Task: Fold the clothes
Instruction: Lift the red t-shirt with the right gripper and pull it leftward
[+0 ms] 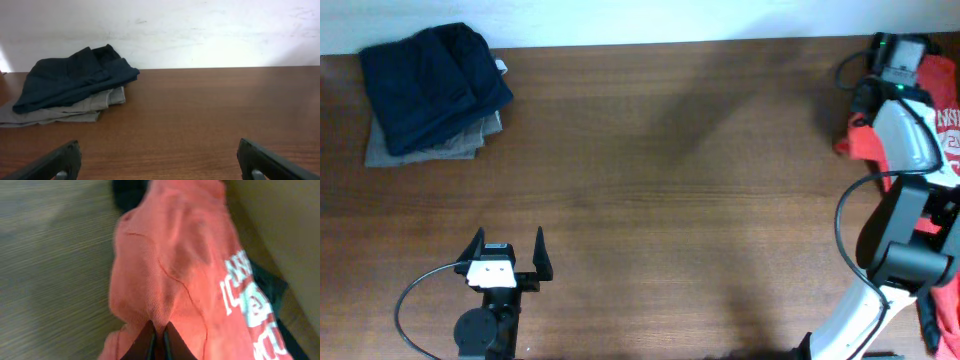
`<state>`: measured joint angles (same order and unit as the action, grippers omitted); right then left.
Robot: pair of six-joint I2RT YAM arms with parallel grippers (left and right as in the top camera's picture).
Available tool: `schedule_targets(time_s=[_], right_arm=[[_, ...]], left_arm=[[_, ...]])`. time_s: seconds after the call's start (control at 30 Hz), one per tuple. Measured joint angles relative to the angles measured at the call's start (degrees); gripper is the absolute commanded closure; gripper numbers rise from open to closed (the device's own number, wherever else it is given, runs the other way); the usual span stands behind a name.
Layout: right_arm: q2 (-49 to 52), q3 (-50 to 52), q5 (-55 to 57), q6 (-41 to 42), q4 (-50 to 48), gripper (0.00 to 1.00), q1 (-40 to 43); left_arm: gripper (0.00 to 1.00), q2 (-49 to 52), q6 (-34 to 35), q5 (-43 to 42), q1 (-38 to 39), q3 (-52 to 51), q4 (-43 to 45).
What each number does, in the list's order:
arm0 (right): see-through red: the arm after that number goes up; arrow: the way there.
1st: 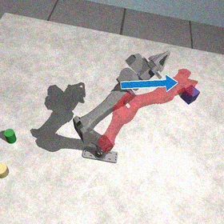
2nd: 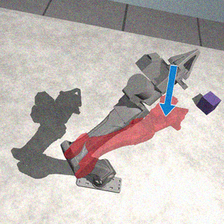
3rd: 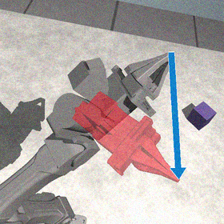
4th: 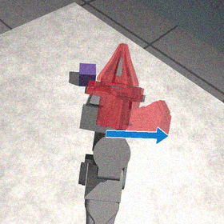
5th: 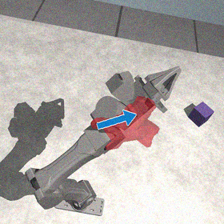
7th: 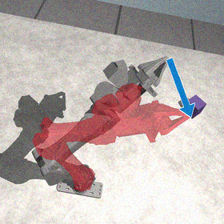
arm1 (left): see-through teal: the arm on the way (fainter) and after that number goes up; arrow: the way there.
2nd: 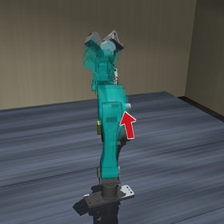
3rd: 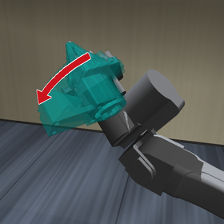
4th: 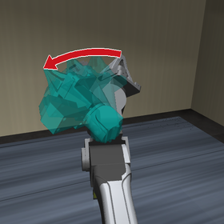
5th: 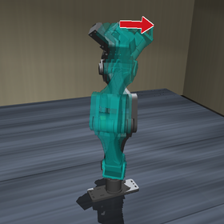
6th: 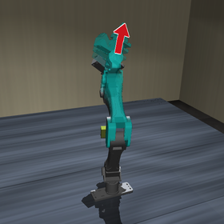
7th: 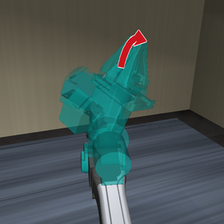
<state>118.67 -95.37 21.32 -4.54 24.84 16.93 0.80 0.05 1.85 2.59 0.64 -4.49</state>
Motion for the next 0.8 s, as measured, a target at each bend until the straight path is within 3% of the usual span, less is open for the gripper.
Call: schedule_targets(time_s=[0.57, 0.8], right_arm=[[-0.13, 0.00, 0.02, 0.07, 1.73, 0.91, -1.60], [-6.91, 0.00, 0.20, 0.07, 1.53, 0.90, -6.25]], left_arm=[[0.01, 0.00, 0.00, 0.00, 0.00, 0.00, 0.00], [0.01, 0.00, 0.00, 0.02, 0.00, 0.00, 0.00]])
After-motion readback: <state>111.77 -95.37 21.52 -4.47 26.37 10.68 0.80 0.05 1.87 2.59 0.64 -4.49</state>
